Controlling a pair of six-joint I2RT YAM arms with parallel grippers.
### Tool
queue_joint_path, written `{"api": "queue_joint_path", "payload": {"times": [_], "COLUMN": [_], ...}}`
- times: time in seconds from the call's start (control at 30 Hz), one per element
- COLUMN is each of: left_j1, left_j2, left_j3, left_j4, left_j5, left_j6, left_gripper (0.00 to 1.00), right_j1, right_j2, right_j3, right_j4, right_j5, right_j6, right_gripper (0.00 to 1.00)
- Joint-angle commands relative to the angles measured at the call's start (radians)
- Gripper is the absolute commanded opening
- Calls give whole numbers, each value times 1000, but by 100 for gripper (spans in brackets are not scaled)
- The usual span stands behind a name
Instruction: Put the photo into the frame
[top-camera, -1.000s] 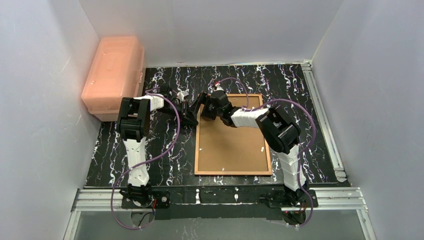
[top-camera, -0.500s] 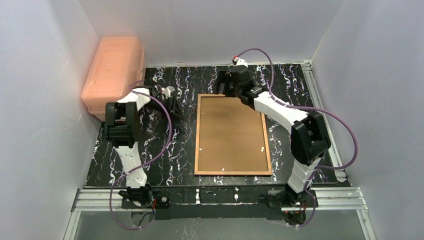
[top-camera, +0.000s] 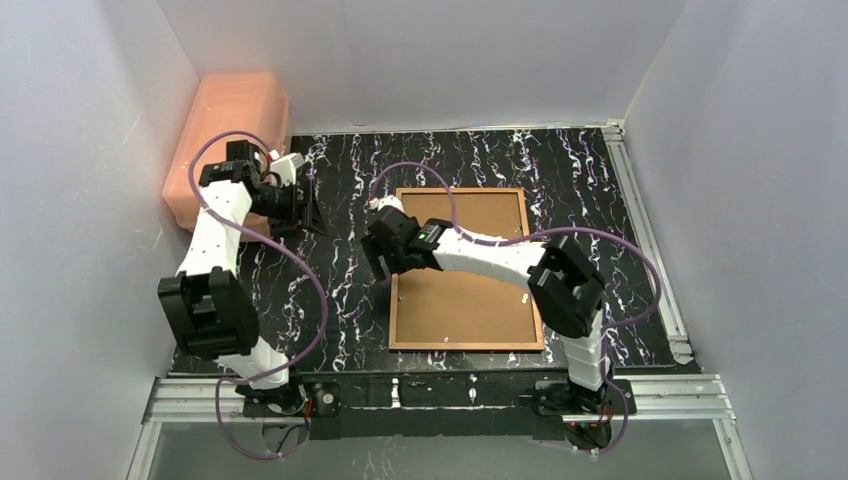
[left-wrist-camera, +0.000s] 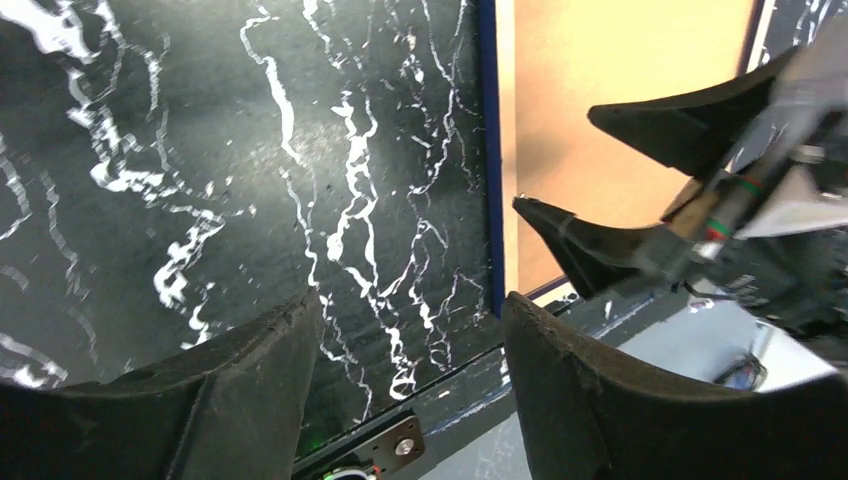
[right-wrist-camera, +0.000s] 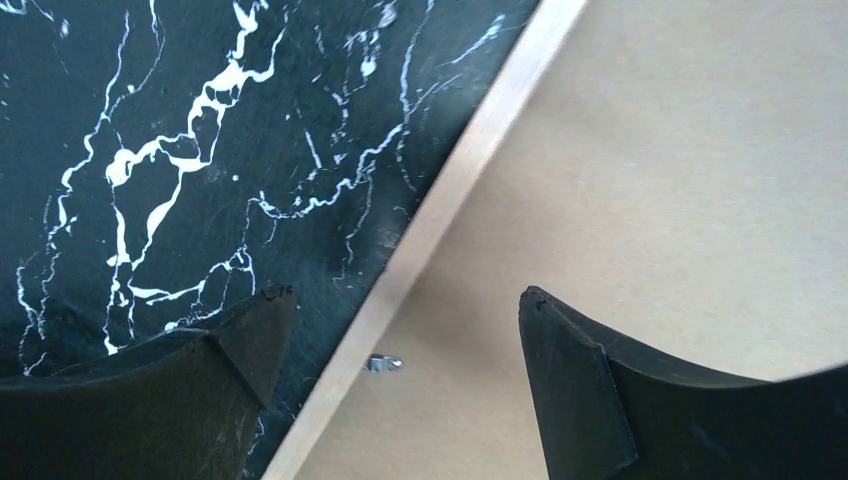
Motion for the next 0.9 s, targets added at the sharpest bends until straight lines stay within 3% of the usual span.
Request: {"api": "queue_joint_path", "payload": {"times": [0.0, 0.1, 0.27, 0.47, 0.63, 0.87], "left_j1": [26, 41, 56, 68, 74, 89], "left_j2": [-98, -116, -141, -198, -217, -235], "left_j3": [-25, -25, -19, -41, -48, -22], "left_j4": [-107, -137, -183, -177, -168, -163], "left_j5": [-96, -134, -202, -235, -247, -270], "left_j6": [41, 37, 53, 78, 69, 49], "left_gripper": [66, 68, 88, 88, 98, 99], "right_j1": [29, 53, 76, 83, 88, 95], "right_j2": [76, 118, 164, 192, 216, 229], "right_j3": [115, 150, 175, 176, 183, 180], "right_j4": [-62, -80, -82, -85, -90, -87], "right_j5": [79, 114, 151, 183, 196, 218], "right_j6": [23, 28, 31, 43, 50, 64], "right_gripper": [89, 84, 75, 63, 58, 53]}}
